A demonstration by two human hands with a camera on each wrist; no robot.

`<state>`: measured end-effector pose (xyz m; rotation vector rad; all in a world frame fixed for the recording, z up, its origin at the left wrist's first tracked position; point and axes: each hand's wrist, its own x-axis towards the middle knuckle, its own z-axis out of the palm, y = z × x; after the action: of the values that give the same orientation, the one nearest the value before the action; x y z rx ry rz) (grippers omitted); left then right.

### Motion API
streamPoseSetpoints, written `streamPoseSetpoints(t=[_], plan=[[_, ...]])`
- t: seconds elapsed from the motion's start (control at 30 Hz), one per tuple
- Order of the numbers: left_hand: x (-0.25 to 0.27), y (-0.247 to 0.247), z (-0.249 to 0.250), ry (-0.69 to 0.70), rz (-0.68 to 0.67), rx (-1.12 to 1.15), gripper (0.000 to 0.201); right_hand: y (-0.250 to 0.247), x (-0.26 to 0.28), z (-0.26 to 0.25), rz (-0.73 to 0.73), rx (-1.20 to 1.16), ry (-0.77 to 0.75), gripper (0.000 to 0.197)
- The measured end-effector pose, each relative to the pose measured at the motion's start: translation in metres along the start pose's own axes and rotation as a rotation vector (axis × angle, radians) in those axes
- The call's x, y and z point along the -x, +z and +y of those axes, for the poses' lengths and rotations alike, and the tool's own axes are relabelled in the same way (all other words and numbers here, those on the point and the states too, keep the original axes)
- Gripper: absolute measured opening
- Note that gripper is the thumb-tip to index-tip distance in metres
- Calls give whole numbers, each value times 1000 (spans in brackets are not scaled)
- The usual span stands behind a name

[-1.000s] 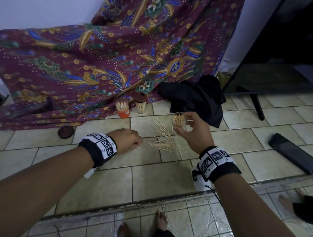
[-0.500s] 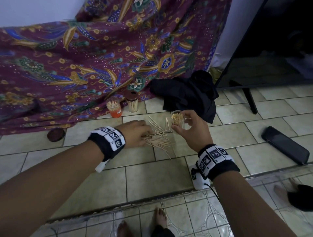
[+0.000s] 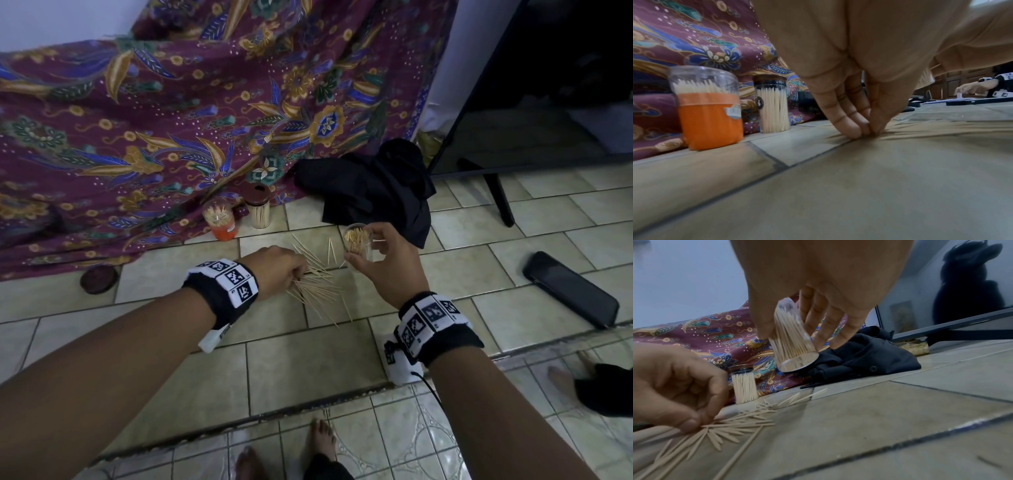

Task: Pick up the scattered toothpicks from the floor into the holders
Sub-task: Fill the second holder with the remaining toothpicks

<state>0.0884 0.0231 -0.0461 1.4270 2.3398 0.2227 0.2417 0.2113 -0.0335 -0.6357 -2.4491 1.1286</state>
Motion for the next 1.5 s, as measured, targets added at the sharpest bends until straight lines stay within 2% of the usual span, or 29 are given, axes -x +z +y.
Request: streamPoseSetpoints(t=[0.1,0.27,0.43,0.63,0.77,0.93,1.1,1.3,1.37,1.43,1.5], plan=[[0,-5,-7,-11,95,9,17,-4,-1,4,11,7,11,43],[-1,-12,-20,-144,-11,-156,21,-7,-3,8,17,13,30,45],[-12,-9,-3,-110,-35,-86,17,-3,-6,7,4,11,36,45],[-28,-4,14,-14,-55,-66,26,-1,-8,6,0,-2,38,44],[-32,-13,2,-18,59,-33,30,-4,-8,10,12,9,54,46],[-39,-14,-8,-66,8,-131,38,-6,-6,13,27,17,55,46],[-37,-12,7,-10,-44,-165,26,-4,-5,13,30,8,62,45],[-29,-8,18,64,-140,-187,32,-4,-3,13,40,-8,52,46],[-27,-9,19,96,-115,-159,30,-4,-2,12,45,-10,51,46],[-27,-10,18,126,-29,-110,27,-5,-1,12,48,-10,51,46],[-28,-9,14,179,20,-79,34,-6,0,12,51,-14,51,46]])
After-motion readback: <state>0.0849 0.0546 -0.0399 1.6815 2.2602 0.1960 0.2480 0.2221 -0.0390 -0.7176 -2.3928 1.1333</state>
